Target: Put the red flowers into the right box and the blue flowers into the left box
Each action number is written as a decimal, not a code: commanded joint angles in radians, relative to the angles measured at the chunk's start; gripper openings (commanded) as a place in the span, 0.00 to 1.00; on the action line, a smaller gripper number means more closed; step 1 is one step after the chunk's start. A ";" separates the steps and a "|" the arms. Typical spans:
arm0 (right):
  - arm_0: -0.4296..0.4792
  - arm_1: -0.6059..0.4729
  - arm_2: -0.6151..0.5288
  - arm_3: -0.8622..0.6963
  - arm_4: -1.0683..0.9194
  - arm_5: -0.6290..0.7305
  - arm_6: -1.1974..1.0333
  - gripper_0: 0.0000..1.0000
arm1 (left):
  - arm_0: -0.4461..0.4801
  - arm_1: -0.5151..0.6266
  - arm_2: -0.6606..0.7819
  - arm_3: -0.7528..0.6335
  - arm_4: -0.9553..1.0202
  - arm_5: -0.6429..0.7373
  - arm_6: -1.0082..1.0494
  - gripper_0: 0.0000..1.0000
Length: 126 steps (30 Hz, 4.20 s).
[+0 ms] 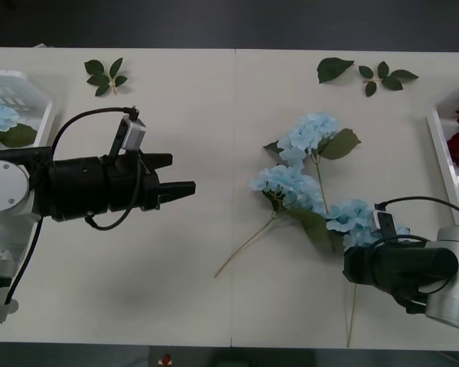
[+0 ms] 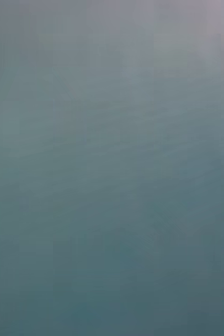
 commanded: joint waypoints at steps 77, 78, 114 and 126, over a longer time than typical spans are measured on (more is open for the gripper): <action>-0.258 0.678 -0.987 0.375 -1.169 0.353 1.710 0.00 | -0.079 -0.250 -0.120 0.092 0.199 -0.189 -0.230 0.67; -0.258 0.678 -0.987 0.375 -1.171 0.349 1.711 0.00 | -0.079 -0.251 -0.125 0.092 0.199 -0.196 -0.232 0.60; -0.272 0.566 -0.935 0.375 -1.211 0.339 1.759 0.91 | -0.078 0.039 -0.045 0.092 0.240 -0.206 -0.028 0.00; -0.384 0.223 -0.619 0.375 -1.166 0.298 1.527 0.91 | -0.070 0.258 0.373 0.090 0.071 0.097 0.270 0.00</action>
